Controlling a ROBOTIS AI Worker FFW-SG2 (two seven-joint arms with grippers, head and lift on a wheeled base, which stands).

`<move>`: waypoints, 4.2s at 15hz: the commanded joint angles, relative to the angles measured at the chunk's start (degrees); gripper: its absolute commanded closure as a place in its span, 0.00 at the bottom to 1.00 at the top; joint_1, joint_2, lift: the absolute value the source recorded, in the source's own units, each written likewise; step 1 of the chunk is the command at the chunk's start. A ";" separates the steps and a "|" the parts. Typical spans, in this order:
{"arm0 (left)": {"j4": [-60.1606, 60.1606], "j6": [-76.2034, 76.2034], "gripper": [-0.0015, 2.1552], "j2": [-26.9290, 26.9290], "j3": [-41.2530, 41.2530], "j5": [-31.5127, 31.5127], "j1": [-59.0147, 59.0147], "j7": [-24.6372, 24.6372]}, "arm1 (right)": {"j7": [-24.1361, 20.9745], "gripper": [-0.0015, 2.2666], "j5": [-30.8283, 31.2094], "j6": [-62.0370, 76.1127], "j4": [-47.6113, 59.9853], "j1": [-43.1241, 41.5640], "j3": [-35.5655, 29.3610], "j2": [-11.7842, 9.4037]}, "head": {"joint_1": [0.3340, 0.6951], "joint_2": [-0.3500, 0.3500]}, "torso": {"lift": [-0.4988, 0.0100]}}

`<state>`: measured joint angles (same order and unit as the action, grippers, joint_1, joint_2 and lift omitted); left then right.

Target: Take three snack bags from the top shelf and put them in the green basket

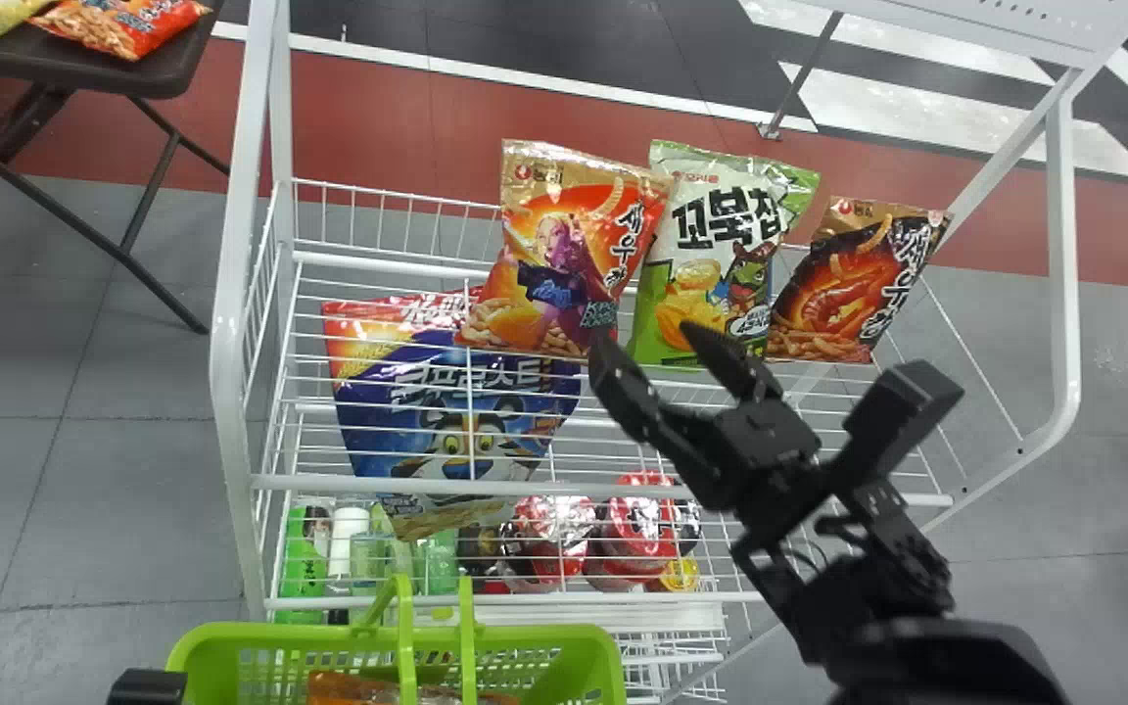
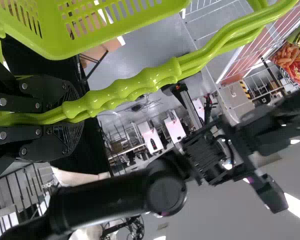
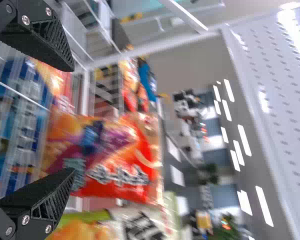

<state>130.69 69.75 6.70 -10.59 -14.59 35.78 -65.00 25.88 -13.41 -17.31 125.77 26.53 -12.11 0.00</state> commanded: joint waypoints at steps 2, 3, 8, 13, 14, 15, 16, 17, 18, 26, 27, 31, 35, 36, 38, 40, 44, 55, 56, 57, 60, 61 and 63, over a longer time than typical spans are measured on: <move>-0.08 0.35 0.69 0.25 0.04 0.17 -0.27 -0.04 | -5.40 0.05 2.52 1.70 -7.82 -8.60 2.18 0.06 | 1.00 0.00 | 0.92; -0.17 0.53 0.69 0.25 0.21 0.17 -0.53 -0.13 | -8.12 0.05 4.45 1.70 -9.49 -10.53 3.32 0.06 | 1.00 0.00 | 0.92; -0.61 0.70 0.69 0.86 1.88 -1.32 -1.33 -0.92 | -11.11 0.06 10.69 1.35 -20.47 -19.85 7.19 0.06 | 1.00 0.00 | 0.92; -0.88 1.41 0.69 1.56 3.03 -2.82 -1.85 -1.36 | -10.06 0.90 11.48 -2.69 -20.21 -20.11 8.42 0.06 | 1.00 0.00 | 0.92; -0.88 1.41 0.69 1.56 3.29 -3.43 -1.77 -1.36 | -9.88 0.94 11.92 -2.87 -18.98 -19.67 8.60 0.06 | 1.00 0.00 | 0.92; -0.88 1.41 0.69 1.56 3.29 -3.52 -1.77 -1.36 | -9.79 0.95 12.01 -2.87 -18.45 -19.32 8.69 0.06 | 1.00 0.00 | 0.92; -0.88 1.41 0.69 1.56 3.29 -3.52 -1.77 -1.36 | -9.70 0.96 11.92 -2.87 -17.57 -18.62 8.33 0.06 | 1.00 0.00 | 0.92; -0.88 1.41 0.69 1.56 3.29 -3.43 -1.77 -1.09 | -9.26 0.96 11.92 -3.40 -16.43 -18.44 7.98 0.06 | 1.00 0.00 | 0.92; -0.88 1.41 0.69 1.56 3.29 -3.43 -1.77 -1.01 | -8.82 0.96 12.01 -3.40 -15.81 -17.74 7.63 0.06 | 1.00 0.00 | 0.92; -0.26 1.41 0.69 1.56 2.24 -2.99 -1.41 0.22 | -1.09 0.96 2.25 -12.89 16.00 5.11 -3.80 0.06 | 1.00 0.00 | 0.92; -0.26 1.41 0.69 1.56 1.80 -2.82 -1.41 0.31 | 0.23 0.96 -0.47 -15.52 19.78 8.89 -6.78 0.06 | 1.00 0.00 | 0.92; 0.35 -1.58 0.69 1.13 1.97 -2.82 0.61 2.07 | 6.12 0.96 -5.31 -32.58 27.08 14.34 -14.25 0.06 | 1.00 0.00 | 0.92; 0.44 -1.41 0.69 0.86 1.53 -2.38 0.26 2.42 | 13.85 0.96 -6.89 -57.71 30.86 16.10 -20.23 0.06 | 1.00 0.00 | 0.92; 0.53 -1.41 0.69 0.86 1.53 -2.38 0.26 2.42 | 15.70 0.96 -6.89 -63.51 31.30 16.10 -20.85 0.06 | 1.00 0.00 | 0.92; 0.62 -1.41 0.69 0.86 1.53 -2.38 0.26 2.60 | 18.07 0.96 -6.89 -72.65 31.73 16.10 -20.85 0.06 | 1.00 0.00 | 0.92; 0.97 -1.23 0.69 0.95 1.18 -2.38 0.34 2.51 | 19.65 0.96 -6.71 -72.77 30.50 16.27 -18.03 0.06 | 1.00 0.00 | 0.92; 2.02 -0.35 0.69 1.21 -0.22 -1.41 0.43 2.86 | 18.86 0.96 -4.34 -69.67 24.53 15.66 -8.63 0.06 | 1.00 0.00 | 0.92; 4.22 0.00 0.69 1.48 -0.66 -0.09 2.28 2.77 | 14.55 0.96 5.15 -52.97 10.99 11.62 16.42 -2.28 | 1.00 0.00 | 0.92; 4.05 0.00 0.69 1.48 -0.66 -0.09 2.19 2.77 | 14.55 0.95 5.15 -52.97 10.82 11.79 16.95 -2.90 | 1.00 0.00 | 0.92; 3.87 0.00 0.69 1.48 -0.66 -0.09 2.10 2.68 | 14.91 0.91 5.07 -53.32 10.64 11.79 17.03 -3.25 | 1.00 0.03 | 0.92; 3.26 0.00 0.69 1.39 -0.66 -0.09 1.75 2.51 | 15.52 0.00 4.80 -50.86 11.08 12.76 14.93 -3.86 | 1.00 0.04 | 0.92; 3.08 0.00 0.69 1.30 -0.66 -0.09 1.66 2.42 | 15.35 0.00 5.07 -46.99 11.87 13.90 13.87 -3.95 | 1.00 0.02 | 0.92; 2.90 0.00 0.69 1.21 -0.75 -0.09 1.57 2.42 | 15.35 0.02 5.15 -44.88 13.98 15.13 10.71 -3.95 | 1.00 0.00 | 0.92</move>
<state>133.70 69.75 7.97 -11.26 -14.67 37.40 -62.57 41.19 -8.33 -63.68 138.36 40.85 0.65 -3.92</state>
